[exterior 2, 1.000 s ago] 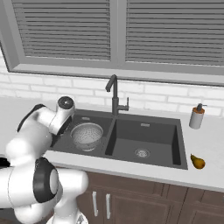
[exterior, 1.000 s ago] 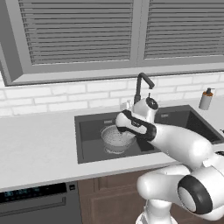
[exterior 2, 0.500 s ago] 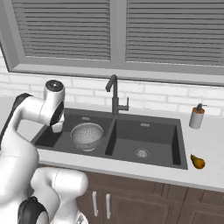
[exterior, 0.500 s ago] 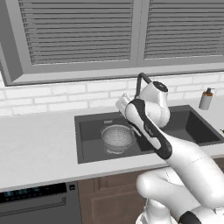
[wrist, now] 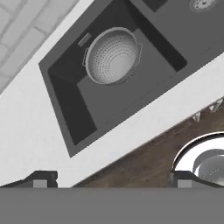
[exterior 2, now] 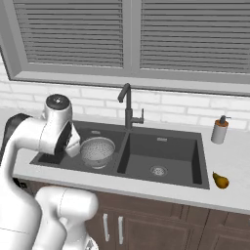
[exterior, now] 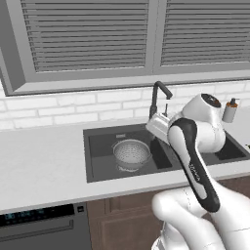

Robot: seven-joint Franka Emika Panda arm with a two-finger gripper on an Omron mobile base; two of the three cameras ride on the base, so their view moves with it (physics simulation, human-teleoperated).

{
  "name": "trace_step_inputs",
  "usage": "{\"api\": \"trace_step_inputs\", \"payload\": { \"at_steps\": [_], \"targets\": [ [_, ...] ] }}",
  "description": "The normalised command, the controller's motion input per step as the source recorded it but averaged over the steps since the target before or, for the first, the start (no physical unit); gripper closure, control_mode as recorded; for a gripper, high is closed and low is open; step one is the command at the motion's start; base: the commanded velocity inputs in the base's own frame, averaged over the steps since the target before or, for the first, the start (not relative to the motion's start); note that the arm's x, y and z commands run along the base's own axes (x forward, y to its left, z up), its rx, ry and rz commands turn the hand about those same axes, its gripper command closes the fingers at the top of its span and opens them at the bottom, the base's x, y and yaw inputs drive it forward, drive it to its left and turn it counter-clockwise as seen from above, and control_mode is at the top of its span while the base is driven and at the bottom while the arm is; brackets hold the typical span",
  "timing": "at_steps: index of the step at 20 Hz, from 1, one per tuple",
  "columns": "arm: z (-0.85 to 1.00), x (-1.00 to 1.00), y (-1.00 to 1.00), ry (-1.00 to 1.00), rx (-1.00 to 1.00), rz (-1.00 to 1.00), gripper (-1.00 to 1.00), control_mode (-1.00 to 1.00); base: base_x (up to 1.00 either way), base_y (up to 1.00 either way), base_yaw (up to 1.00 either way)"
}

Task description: Put the colander in the sink, put the pear in the colander, and turn on the sink faucet and pour water over the colander.

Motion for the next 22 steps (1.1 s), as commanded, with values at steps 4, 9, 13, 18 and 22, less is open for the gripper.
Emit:
{"api": "trace_step_inputs", "payload": {
  "at_steps": [4,9,13,18,22],
  "targets": [
    [0.18,-0.62,-0.86,-0.05,0.0,0.24,-1.0,-1.0,0.0,0.0,0.0],
    [0.09,-0.27,-1.0,0.0,0.0,0.1,-1.0,-1.0,0.0,0.0,0.0],
    [0.09,0.0,-1.0,-0.01,0.0,0.16,-1.0,-1.0,0.0,0.0,0.0],
    [0.1,0.0,-0.97,-0.03,-0.06,0.23,-1.0,-1.0,0.0,0.0,0.0],
    [0.02,0.09,-0.9,-0.01,-0.09,0.3,-1.0,-1.0,0.0,0.0,0.0]
  ]
}}
